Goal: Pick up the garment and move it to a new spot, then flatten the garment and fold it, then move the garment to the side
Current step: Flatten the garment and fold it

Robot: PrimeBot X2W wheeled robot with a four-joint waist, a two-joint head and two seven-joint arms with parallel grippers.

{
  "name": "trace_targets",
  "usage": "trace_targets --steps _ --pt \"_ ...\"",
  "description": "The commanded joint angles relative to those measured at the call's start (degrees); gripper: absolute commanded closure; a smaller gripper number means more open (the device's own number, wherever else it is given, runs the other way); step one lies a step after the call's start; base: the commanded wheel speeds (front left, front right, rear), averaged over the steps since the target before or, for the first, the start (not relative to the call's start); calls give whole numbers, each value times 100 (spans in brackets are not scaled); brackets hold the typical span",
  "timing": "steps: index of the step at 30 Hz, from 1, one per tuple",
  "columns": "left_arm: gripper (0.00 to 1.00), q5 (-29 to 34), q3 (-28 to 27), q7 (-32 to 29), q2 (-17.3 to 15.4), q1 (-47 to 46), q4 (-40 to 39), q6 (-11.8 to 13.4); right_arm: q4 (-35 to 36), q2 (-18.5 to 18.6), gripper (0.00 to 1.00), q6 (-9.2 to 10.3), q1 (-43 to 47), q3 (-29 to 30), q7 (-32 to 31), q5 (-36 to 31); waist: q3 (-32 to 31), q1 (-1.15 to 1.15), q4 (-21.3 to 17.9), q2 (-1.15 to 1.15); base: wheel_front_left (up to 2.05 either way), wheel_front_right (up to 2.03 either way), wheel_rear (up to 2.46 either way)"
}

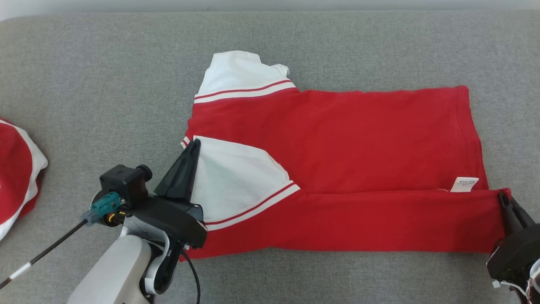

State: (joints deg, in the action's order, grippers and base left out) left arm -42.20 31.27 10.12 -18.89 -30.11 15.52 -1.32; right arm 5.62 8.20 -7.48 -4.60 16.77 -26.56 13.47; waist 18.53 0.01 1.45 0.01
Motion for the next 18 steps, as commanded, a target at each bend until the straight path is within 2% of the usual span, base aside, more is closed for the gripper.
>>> trace_targets --steps 1,2,3,4,8,12,14,18 --pt "100 38 -9 42 45 -81 62 34 -37 0 100 -1 -54 -13 54 -52 5 -1 -3 -1 0 0 0" --pt "91 78 16 34 55 -99 136 70 -70 -3 81 -1 -76 -17 86 -53 2 -1 -4 -1 0 0 0" --pt "16 151 34 84 74 -147 251 141 -124 -41 0 -1 -132 29 164 -74 -9 -1 0 -1 0 0 0" --pt "0 198 45 101 81 -171 301 174 -144 -56 0 -1 -157 42 204 -86 -18 -1 2 -1 0 0 0" --pt "0 432 79 248 34 -172 402 345 -161 -76 0 -1 -199 135 322 -172 -72 -1 16 -1 0 0 0" --pt "0 699 32 403 -59 179 229 661 11 -201 0 -1 -201 344 494 -163 -154 -1 0 -1 0 0 0" --pt "0 828 37 445 -130 464 55 834 57 -327 0 -1 -147 638 436 -157 -207 -1 0 -1 0 0 0" --pt "0 993 155 425 -298 1112 -279 1137 239 -454 0 -3 130 726 188 -147 -344 -1 12 -1 0 0 0"
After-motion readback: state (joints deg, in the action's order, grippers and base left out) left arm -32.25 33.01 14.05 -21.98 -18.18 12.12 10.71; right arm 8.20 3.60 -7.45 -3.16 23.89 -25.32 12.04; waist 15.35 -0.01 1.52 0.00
